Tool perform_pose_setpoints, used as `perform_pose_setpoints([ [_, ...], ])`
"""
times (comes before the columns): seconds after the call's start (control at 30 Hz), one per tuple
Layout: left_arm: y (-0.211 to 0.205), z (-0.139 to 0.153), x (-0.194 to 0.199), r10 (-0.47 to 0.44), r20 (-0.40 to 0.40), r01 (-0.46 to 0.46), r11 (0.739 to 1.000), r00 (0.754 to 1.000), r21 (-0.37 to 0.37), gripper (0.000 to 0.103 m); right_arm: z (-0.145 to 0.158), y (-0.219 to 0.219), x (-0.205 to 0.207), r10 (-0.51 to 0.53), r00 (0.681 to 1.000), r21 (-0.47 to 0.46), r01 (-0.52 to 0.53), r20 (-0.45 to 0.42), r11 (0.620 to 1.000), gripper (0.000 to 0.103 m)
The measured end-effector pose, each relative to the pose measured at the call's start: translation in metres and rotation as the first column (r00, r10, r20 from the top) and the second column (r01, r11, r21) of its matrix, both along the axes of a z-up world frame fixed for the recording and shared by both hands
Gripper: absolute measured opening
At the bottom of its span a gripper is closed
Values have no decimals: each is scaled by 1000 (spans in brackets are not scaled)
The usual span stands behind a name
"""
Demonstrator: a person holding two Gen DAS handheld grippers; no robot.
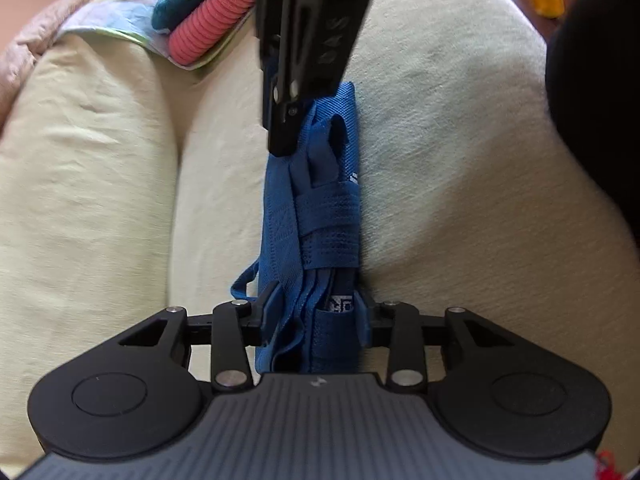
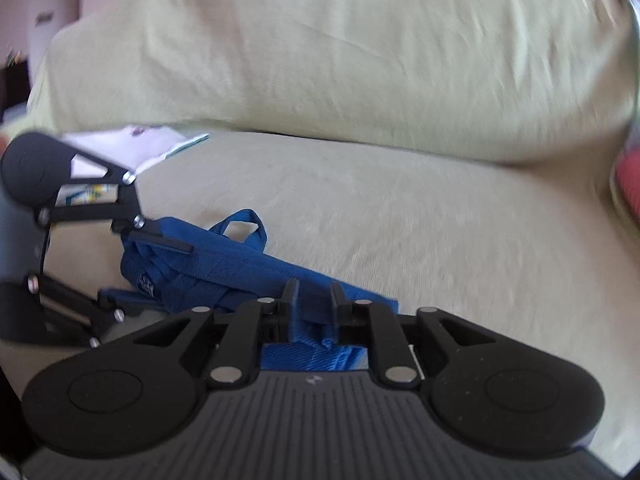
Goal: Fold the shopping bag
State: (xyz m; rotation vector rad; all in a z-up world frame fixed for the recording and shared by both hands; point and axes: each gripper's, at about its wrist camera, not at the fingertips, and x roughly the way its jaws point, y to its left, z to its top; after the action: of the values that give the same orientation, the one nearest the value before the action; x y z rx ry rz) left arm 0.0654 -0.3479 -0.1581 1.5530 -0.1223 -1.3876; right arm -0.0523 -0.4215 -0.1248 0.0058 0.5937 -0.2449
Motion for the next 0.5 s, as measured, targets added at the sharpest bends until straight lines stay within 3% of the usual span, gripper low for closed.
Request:
perform_pose_setpoints([
  [0.07,-3,3,4,-6,-18,6,1000,1000,13,42,9,2,-7,127,991,-23,-127,27,992,66],
  [0.13,-5,5,6,-8,-29,9,1000,1000,19,42,13,6,-13,263,965,-82,-262,1,962,77],
  [0.2,-6,8,9,-6,-45,7,1000,999,26,42,11,14,-16,375,923,-188,-384,-82,904,77],
  [0.3,-7,10,11,-1,-66,3,999,998,32,42,-14,25,-10,418,873,-388,-487,-253,783,72],
  [0.33,-8,10,12,1,-73,2,999,997,33,43,-20,26,-9,424,863,-419,-505,-275,755,68],
  [0.37,-9,11,14,2,-79,0,999,997,34,43,-23,25,-9,455,853,-444,-522,-257,728,53],
  [0.43,-10,13,17,8,-96,-5,999,995,35,43,-23,19,0,479,839,-405,-544,-257,735,50],
  [0.5,-13,20,22,27,-147,-22,999,989,37,43,-17,12,6,485,834,-333,-551,-264,765,48],
])
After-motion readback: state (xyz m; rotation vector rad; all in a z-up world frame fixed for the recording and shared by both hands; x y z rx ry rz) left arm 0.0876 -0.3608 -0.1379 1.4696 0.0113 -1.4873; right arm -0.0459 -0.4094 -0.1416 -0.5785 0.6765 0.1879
